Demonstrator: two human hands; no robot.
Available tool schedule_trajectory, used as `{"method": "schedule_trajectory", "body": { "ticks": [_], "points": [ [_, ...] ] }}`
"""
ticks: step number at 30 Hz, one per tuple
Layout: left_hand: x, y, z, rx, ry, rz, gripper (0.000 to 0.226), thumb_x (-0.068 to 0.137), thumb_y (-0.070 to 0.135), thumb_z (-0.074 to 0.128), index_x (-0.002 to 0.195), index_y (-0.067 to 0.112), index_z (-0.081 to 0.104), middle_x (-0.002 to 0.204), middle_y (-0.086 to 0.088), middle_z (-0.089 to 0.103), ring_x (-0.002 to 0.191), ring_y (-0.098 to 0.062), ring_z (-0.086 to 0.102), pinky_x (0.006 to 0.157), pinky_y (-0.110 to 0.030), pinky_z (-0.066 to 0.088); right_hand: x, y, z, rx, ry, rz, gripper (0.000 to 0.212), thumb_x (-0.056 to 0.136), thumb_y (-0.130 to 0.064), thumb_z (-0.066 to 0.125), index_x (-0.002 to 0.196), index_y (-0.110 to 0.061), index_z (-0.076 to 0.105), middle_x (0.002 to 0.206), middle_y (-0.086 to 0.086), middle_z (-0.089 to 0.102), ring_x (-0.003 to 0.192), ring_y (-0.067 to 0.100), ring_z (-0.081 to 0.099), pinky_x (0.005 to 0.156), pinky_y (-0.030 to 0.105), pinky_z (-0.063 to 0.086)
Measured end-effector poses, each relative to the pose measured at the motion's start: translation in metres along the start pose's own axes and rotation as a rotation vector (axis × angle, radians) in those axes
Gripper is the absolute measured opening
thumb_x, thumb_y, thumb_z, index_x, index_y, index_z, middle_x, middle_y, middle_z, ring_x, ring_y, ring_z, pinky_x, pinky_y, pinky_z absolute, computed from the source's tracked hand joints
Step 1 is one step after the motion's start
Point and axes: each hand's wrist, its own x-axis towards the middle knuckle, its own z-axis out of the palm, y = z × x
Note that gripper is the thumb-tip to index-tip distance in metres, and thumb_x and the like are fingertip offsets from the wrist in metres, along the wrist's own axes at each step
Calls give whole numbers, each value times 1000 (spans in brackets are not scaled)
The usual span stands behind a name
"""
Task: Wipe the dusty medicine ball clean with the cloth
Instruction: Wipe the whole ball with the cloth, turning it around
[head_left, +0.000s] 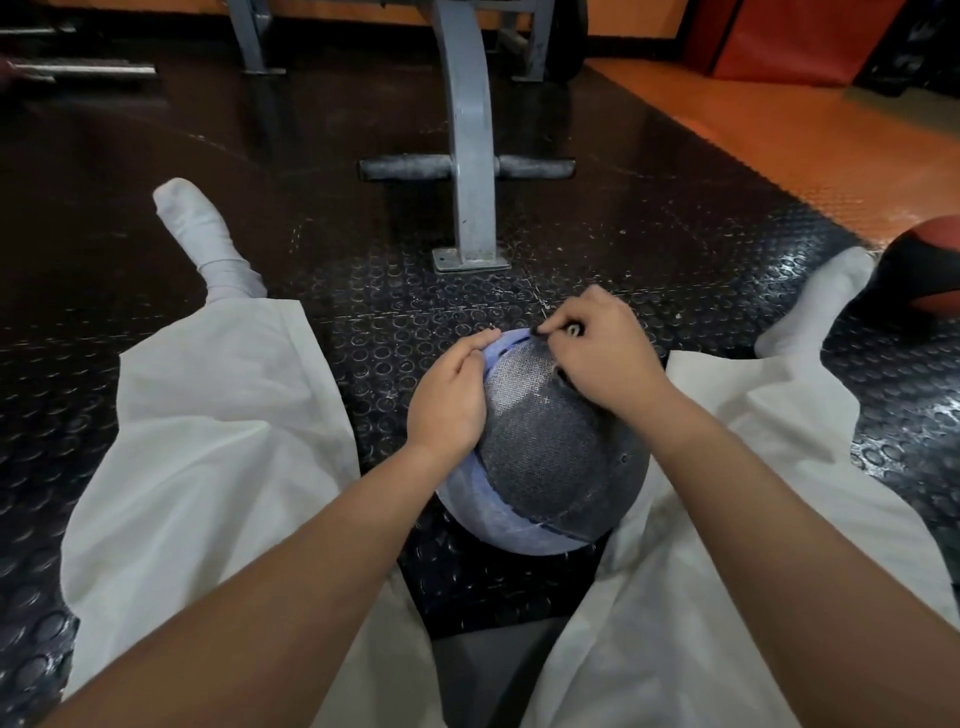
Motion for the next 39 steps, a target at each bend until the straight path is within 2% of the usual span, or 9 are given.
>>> {"method": "schedule_trajectory", "body": {
  "ticks": [4,8,11,19,24,27,30,35,39],
  "points": [
    [4,9,6,23,18,-2,35,104,22,33,116,34,63,124,16,60,112,-5,55,95,-26,42,4,2,8,-125,116,35,15,86,-10,56,87,-6,71,90,3,47,100,27,49,74,25,32],
    [17,9,-1,-42,-64,-17,30,95,27,39,99,37,67,118,6,67,109,-16,62,101,-45,46,-21,-19,21,-202,162,-286,12,72,-14,61,71,-7,71,72,3,46,77,28,51,63,31,42],
    [20,2,-5,-73,-121,-5,32,95,23,39,99,37,67,116,3,68,109,-17,63,102,-48,45,-26,-22,17,-179,29,-421,14,69,-18,58,64,-8,66,70,-5,37,72,19,43,62,28,38],
    [14,3,5,-16,-68,30,38,103,21,32,110,40,65,96,17,66,94,-18,61,89,-35,48,4,11,2,-76,77,34,14,87,-18,54,73,-17,56,87,-1,50,94,20,48,73,26,29],
    [15,0,-2,-101,-72,33,39,101,11,34,106,29,67,126,7,64,117,-8,57,109,-36,41,-26,-8,17,-116,191,-246,23,77,-19,44,61,-9,57,72,4,54,72,25,48,58,32,37],
    [15,-1,-7,-162,-108,34,40,100,5,34,105,25,67,125,5,64,120,-9,56,111,-34,39,-37,-12,15,-44,62,-449,24,73,-17,41,54,-9,52,64,4,53,64,23,43,55,34,36],
    [17,-3,-6,-152,-110,24,41,101,7,32,104,30,66,125,5,63,120,-10,56,110,-34,39,-29,0,4,52,28,-386,22,75,-21,41,58,-14,53,68,-1,57,72,21,45,64,33,36],
    [20,6,7,-67,-16,-18,38,100,14,33,106,32,66,117,9,64,102,-8,59,99,-36,47,-18,5,10,-4,225,98,7,81,-21,55,77,-21,60,85,-9,60,89,23,47,75,30,34],
    [23,8,11,-29,5,-12,36,99,13,34,101,32,64,117,11,62,108,-9,57,100,-33,44,-37,-4,18,-69,217,-190,20,73,-27,48,68,-16,64,75,-5,64,77,26,57,77,36,39]
  ]
}}
